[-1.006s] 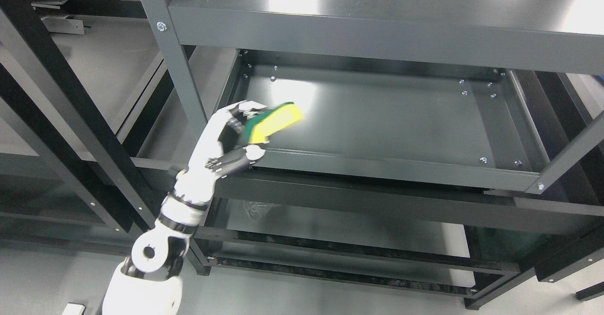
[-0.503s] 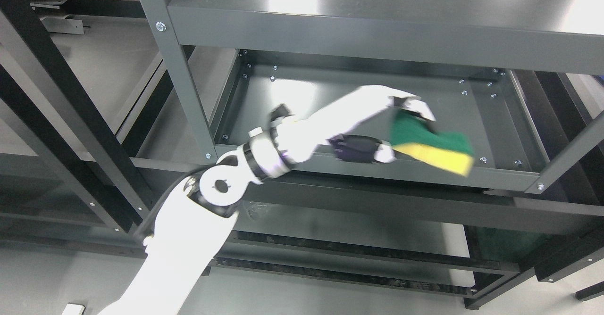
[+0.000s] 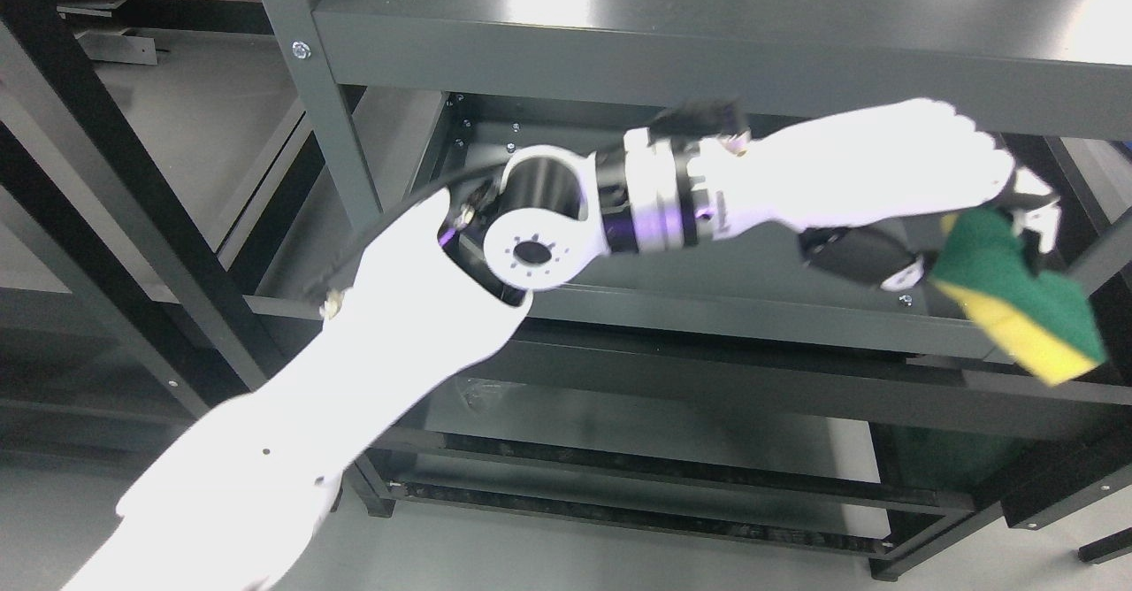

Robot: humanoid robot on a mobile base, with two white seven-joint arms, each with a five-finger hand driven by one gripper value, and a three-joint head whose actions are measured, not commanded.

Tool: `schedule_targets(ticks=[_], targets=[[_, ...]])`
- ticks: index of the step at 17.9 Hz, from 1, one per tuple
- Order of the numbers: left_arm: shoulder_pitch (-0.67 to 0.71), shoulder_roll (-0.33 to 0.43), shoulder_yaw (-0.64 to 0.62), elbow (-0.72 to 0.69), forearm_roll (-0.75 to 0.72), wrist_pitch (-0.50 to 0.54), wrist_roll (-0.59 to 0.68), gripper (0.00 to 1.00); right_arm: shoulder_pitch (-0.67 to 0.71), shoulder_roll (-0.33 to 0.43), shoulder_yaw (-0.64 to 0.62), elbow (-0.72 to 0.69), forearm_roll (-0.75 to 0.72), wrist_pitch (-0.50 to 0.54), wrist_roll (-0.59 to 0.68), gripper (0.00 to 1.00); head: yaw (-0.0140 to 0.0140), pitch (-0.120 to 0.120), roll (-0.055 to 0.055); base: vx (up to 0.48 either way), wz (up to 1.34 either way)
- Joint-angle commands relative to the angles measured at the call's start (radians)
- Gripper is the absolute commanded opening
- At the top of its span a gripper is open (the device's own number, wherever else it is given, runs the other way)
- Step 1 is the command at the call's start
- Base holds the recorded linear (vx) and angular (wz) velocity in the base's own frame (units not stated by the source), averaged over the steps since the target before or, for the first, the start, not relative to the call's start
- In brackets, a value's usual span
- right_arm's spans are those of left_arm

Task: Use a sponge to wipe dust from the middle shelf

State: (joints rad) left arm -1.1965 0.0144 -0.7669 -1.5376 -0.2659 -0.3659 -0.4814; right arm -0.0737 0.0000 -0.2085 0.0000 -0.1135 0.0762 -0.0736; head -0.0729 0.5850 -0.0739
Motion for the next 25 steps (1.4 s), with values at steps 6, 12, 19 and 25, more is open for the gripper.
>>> schedule_targets(ticks=[6,12,19,25], targets=[[-0.255,0.003,-0.042,0.039,-0.325,-0.174,-0.073,0.0,0.0,-0.017,0.0,-0.017,0.0,0.001,0.0,1.0,0.0,0.0,0.0,0.0,0.0],[-0.104,0.003,0.325,-0.073,-0.312,-0.367,-0.402,0.0,0.0,-0.017,0.0,-0.017,0.0,0.001,0.0,1.0,0.0,0.0,0.0,0.0,0.0],[-0.078,0.167,0.538,-0.202,-0.094,-0.419,-0.51,0.0,0.0,-0.017,0.0,-0.017,0.0,0.001,0.0,1.0,0.0,0.0,0.0,0.0,0.0],[-0.034,0.62,0.653,-0.222,0.239,-0.419,-0.505,0.0,0.0,-0.017,0.0,-0.017,0.0,0.001,0.0,1.0,0.0,0.0,0.0,0.0,0.0]])
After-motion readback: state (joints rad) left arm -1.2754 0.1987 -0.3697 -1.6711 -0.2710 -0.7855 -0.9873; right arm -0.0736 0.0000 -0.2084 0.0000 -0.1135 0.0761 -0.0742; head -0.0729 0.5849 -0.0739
